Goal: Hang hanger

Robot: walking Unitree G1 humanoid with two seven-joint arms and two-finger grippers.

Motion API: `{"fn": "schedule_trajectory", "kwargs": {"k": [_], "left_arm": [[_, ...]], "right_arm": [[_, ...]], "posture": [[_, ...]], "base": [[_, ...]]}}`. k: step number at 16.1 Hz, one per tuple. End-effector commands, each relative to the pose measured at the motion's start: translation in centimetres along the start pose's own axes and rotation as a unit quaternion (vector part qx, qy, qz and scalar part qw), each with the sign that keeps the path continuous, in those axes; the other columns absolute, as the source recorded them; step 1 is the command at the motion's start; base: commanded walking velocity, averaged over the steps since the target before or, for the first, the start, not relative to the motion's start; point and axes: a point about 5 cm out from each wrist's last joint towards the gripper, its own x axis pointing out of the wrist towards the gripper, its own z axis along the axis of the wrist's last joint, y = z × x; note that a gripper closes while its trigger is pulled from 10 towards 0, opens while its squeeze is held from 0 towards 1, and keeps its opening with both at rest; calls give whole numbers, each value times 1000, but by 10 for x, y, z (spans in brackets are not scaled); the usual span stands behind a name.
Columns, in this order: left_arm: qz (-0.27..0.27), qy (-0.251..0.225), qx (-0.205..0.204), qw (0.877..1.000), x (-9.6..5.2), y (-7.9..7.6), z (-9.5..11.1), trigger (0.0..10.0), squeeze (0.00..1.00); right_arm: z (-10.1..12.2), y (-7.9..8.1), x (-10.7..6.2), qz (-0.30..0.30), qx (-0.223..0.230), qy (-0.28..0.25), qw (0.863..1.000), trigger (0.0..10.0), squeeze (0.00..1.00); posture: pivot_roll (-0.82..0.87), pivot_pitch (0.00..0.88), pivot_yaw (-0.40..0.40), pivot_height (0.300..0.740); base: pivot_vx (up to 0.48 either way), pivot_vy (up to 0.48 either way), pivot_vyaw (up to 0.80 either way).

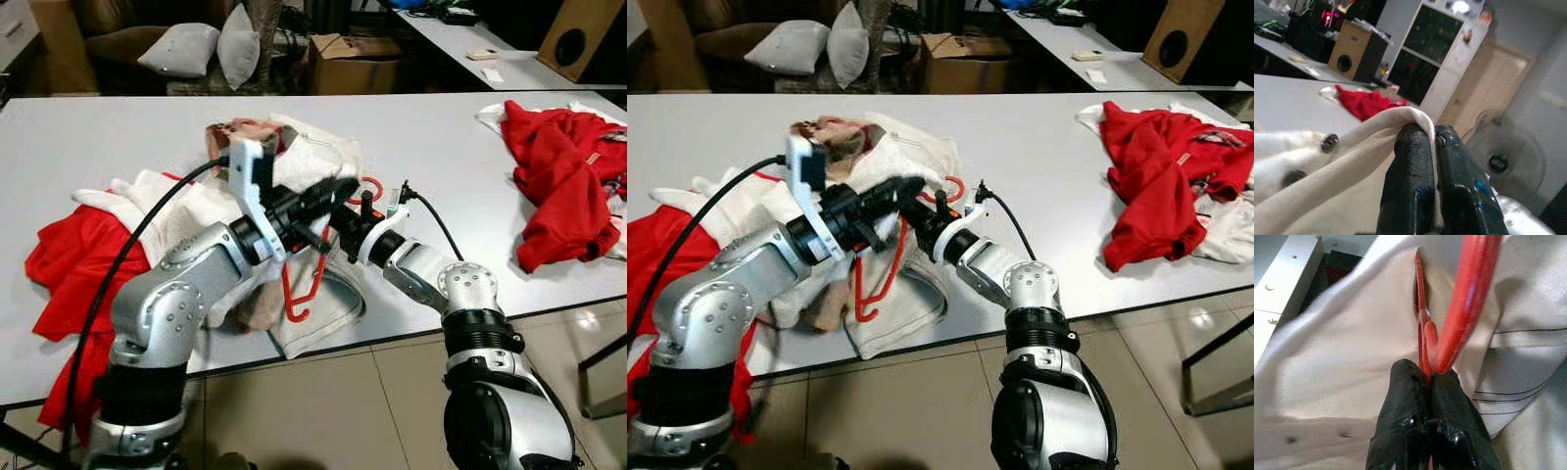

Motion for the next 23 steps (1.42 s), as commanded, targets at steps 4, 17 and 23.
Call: {"fn": "schedule_trajectory", "kwargs": {"k": [4, 17, 23], "left_arm": [[52, 110, 107, 987, -24, 12, -13, 0, 0], [-9, 77, -70, 995, -37, 4, -15, 0, 0], [-47, 103, -118, 987, -23, -13, -26, 0, 0]], "right_arm": [[16, 6, -8, 17, 24, -32, 999, 10000, 0], [39, 3, 6, -42, 49, -159, 985, 10000, 0], [43, 11, 16, -20, 101, -195, 975, 10000, 0]], "posture": [[96, 34, -67, 740], [96, 32, -72, 740], [96, 34, -74, 740]], "base": [[0, 0, 0], [0, 0, 0], [0, 0, 0]]}}
